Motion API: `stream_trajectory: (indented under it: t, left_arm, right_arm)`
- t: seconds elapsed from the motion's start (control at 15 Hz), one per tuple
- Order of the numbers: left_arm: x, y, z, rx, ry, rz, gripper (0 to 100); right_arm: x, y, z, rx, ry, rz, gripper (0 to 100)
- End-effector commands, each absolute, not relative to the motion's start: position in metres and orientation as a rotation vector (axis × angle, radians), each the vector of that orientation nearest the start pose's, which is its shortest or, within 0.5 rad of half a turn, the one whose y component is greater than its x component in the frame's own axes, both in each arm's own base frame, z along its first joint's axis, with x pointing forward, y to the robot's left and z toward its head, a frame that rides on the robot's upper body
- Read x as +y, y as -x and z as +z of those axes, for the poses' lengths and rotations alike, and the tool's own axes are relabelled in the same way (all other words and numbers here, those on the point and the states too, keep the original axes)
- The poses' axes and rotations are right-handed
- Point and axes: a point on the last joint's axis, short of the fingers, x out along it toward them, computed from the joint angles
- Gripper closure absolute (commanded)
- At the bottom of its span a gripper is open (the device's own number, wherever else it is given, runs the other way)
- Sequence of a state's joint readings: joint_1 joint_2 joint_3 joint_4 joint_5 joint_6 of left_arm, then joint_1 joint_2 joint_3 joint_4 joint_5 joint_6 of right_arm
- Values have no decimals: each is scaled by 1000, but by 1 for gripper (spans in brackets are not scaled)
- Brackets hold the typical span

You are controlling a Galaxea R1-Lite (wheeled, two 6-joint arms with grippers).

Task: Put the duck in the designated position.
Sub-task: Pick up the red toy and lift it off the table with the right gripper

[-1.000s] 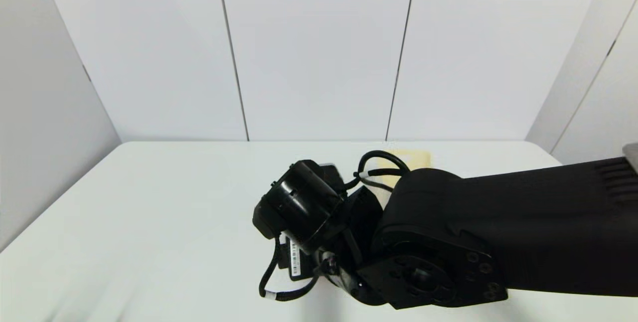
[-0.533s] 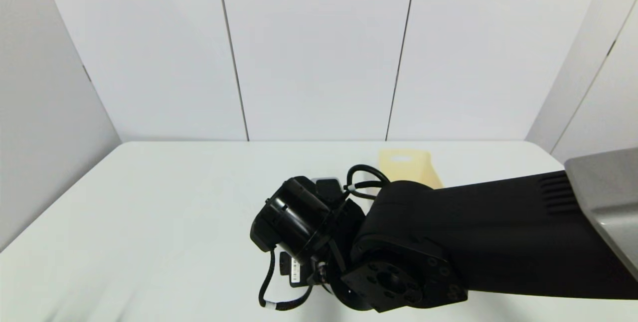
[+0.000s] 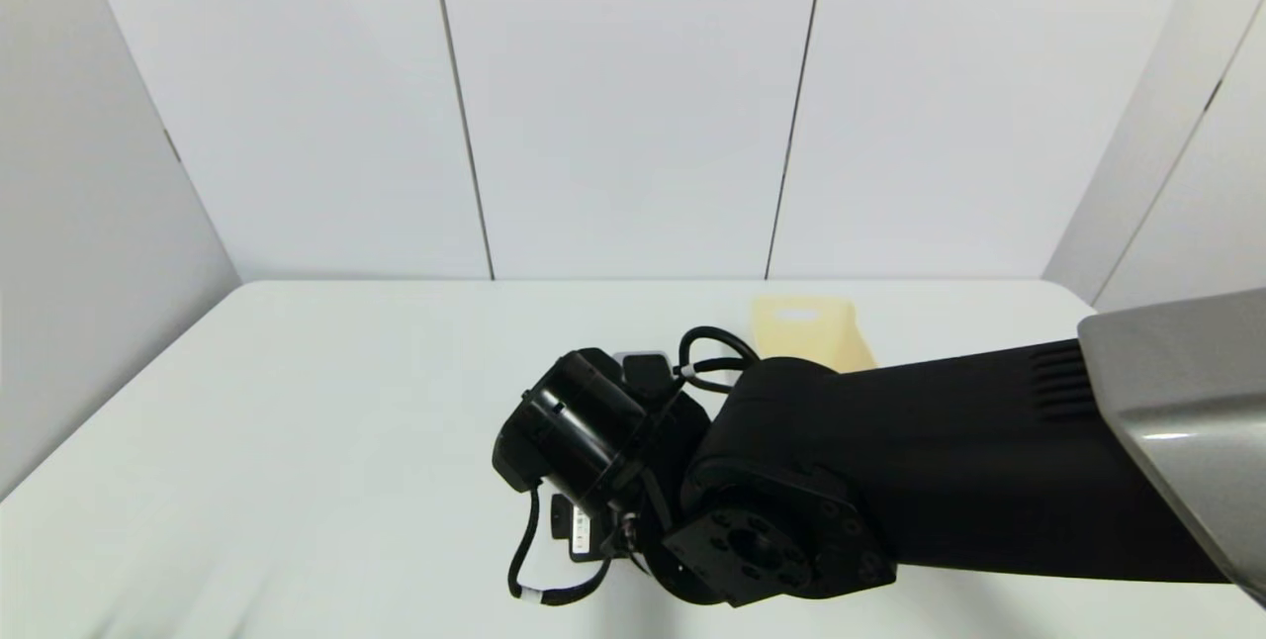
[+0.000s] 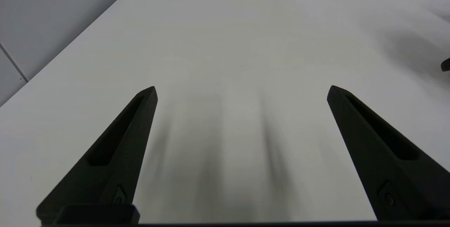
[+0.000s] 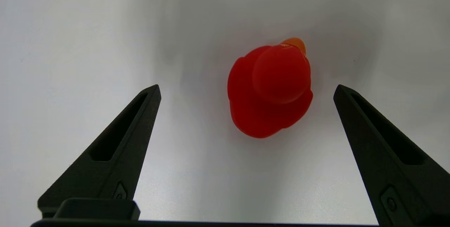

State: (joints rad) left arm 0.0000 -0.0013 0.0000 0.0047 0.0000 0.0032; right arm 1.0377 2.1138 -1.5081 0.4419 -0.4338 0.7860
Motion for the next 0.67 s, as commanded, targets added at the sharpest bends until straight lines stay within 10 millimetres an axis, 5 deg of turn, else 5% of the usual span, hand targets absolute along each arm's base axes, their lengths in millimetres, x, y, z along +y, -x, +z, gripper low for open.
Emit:
stream_trajectory:
  t: [0.07, 0.6, 0.67]
  left_arm:
    - [0, 23, 75, 5, -3, 0, 0]
    - [0, 23, 75, 5, -3, 2, 0]
    - [0, 23, 75, 5, -3, 0, 0]
  right_arm:
    - [332, -210, 131, 918, -15, 187, 0]
    - [331, -211, 129, 923, -10, 181, 0]
    - [331, -211, 129, 922, -11, 181, 100]
